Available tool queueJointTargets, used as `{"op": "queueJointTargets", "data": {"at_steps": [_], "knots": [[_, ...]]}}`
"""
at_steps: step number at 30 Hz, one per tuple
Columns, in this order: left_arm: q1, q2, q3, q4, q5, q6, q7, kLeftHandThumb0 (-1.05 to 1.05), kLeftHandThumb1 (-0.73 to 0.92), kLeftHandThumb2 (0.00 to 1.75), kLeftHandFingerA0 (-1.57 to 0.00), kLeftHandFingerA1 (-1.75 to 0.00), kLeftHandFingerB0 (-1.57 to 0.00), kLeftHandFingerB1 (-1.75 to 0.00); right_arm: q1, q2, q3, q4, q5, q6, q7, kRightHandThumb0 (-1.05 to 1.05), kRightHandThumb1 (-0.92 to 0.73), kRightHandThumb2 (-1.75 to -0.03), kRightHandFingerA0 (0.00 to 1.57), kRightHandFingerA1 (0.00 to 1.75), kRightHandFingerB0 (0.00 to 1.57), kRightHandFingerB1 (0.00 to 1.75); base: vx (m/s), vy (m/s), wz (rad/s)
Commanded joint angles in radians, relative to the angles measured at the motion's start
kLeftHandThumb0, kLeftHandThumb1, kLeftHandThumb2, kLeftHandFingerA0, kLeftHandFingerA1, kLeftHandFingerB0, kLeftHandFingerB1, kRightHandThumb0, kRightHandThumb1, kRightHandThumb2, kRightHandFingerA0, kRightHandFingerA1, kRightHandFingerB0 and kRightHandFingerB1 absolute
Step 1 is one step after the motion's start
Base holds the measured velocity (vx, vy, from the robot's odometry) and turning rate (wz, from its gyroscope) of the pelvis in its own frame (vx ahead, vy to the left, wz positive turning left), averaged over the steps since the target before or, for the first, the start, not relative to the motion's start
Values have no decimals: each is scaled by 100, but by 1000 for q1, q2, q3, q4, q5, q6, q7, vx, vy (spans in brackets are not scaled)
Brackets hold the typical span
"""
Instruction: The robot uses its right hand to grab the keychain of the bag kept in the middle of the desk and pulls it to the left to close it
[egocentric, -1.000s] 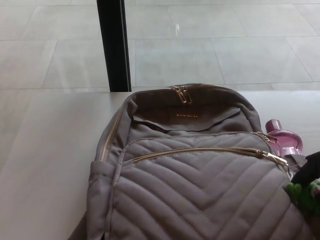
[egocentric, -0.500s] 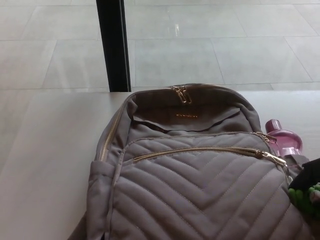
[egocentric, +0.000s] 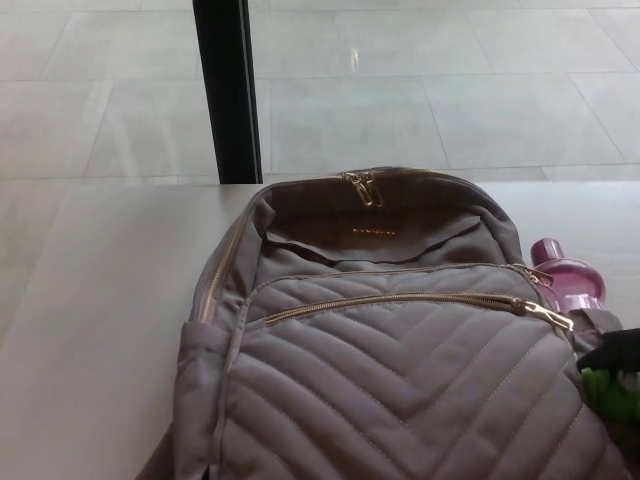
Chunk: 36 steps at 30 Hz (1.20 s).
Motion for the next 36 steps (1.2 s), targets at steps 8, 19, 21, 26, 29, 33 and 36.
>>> {"op": "queueJointTargets", "data": {"at_steps": [8,19,21,26,29,33,36], "knots": [[5,0,0,7,-5,-23,10,-86,92,84,-64,-63,-60,-52,45,64,-55,40,-52,-109,-110,-22,-75,-64,76,159,66,46,0,0,0],[12,-6,12,10,-15,-25,5,-89,92,87,-71,-66,-61,-52,52,179,-96,61,-61,-220,-217,-15,-72,-83,89,167,87,93,0,0,0],[12,-6,9,11,-9,-31,10,-90,92,86,-71,-65,-61,-52,53,207,-106,70,-62,-248,-251,-13,-56,-95,109,157,94,101,0,0,0],[10,-7,11,13,-9,-36,1,-90,92,86,-71,-67,-61,-53,67,231,-114,99,-94,-320,-302,-12,-56,-100,95,164,92,107,0,0,0],[11,-8,12,7,-10,-30,10,-89,92,86,-71,-67,-61,-52,76,229,-107,125,-129,-371,-341,-14,-53,-105,94,167,93,105,0,0,0],[10,-6,10,18,-6,-38,8,-89,92,84,-69,-64,-62,-51,81,233,-103,145,-153,-403,-373,-13,-54,-89,89,175,72,146,0,0,0],[12,-9,13,12,-11,-34,7,-91,92,88,-69,-65,-58,-51,83,278,-116,170,-143,-452,-439,-15,-47,-110,94,175,78,152,0,0,0]]}}
